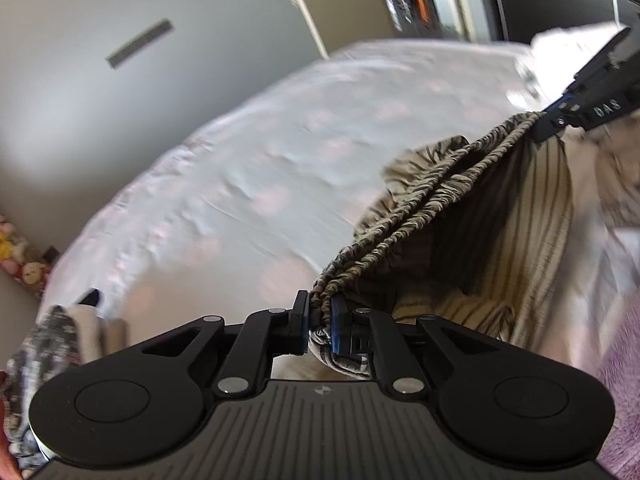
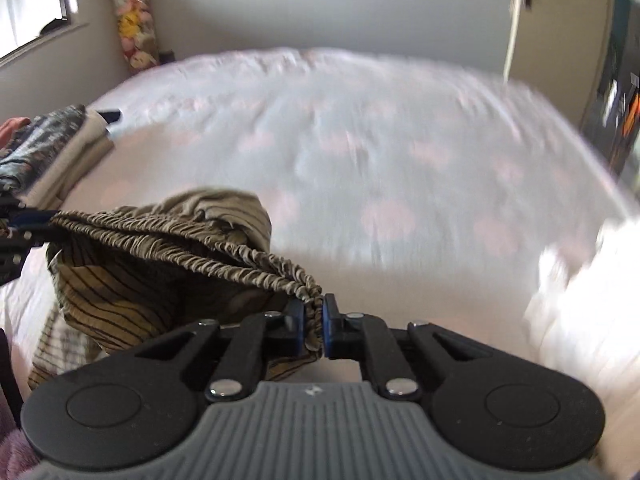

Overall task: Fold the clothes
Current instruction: 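Lift the pants by the waistband with both grippers, stretching it taut, then lay the pants down on the bed with both grippers, waistband first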

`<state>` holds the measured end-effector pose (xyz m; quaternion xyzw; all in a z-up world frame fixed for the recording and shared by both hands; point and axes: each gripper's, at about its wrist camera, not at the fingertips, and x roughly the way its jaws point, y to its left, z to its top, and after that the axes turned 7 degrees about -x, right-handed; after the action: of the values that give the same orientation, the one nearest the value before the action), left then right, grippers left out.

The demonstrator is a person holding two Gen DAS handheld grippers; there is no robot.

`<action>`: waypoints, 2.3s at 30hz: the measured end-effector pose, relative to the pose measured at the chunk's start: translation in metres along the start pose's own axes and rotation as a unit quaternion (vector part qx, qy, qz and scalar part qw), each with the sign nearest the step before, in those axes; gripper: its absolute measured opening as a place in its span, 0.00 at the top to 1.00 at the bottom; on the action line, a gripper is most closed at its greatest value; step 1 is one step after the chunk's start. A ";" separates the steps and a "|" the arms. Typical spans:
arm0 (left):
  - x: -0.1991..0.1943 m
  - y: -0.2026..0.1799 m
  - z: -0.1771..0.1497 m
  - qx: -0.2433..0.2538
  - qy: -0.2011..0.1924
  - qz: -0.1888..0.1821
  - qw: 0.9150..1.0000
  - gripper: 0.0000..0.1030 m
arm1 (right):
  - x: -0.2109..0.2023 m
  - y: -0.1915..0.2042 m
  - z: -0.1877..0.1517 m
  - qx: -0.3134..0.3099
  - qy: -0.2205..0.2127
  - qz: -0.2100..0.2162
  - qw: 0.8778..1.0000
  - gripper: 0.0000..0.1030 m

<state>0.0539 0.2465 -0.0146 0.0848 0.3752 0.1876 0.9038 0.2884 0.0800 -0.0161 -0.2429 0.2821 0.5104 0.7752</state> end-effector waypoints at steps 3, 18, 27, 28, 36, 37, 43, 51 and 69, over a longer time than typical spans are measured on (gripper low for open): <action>-0.040 0.034 0.024 -0.022 -0.042 0.025 0.999 0.92 | -0.039 0.028 0.042 -0.052 -0.059 -0.029 0.997 0.91; -0.256 0.140 0.090 -0.077 -0.229 0.106 0.965 0.93 | -0.211 0.141 0.153 -0.183 -0.253 -0.109 0.944 0.91; -0.259 0.133 0.068 -0.058 -0.225 0.092 0.968 0.93 | -0.237 0.147 0.148 -0.175 -0.269 -0.124 0.939 0.91; -0.258 0.134 0.067 -0.057 -0.224 0.091 0.969 0.93 | -0.236 0.146 0.149 -0.178 -0.266 -0.125 0.939 0.91; -0.183 0.145 0.081 -0.027 -0.148 0.089 0.985 0.93 | -0.168 0.129 0.171 -0.179 -0.204 -0.113 0.956 0.91; -0.166 0.147 0.084 -0.024 -0.132 0.089 0.987 0.93 | -0.154 0.127 0.175 -0.182 -0.194 -0.114 0.957 0.91; -0.093 0.154 0.131 0.006 -0.106 0.128 0.986 0.93 | -0.080 0.113 0.210 -0.189 -0.159 -0.147 0.958 0.91; -0.099 0.168 0.180 0.032 -0.177 0.166 0.969 0.93 | -0.082 0.088 0.266 -0.166 -0.231 -0.200 0.938 0.91; -0.021 0.070 -0.050 0.160 -0.037 0.018 0.986 0.93 | 0.000 0.120 0.049 -0.203 -0.085 -0.032 0.975 0.91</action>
<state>-0.0146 0.3027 -0.0160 0.2415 0.3652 0.1382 0.8884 0.1865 0.1554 0.0086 -0.3600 0.0974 0.5505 0.7469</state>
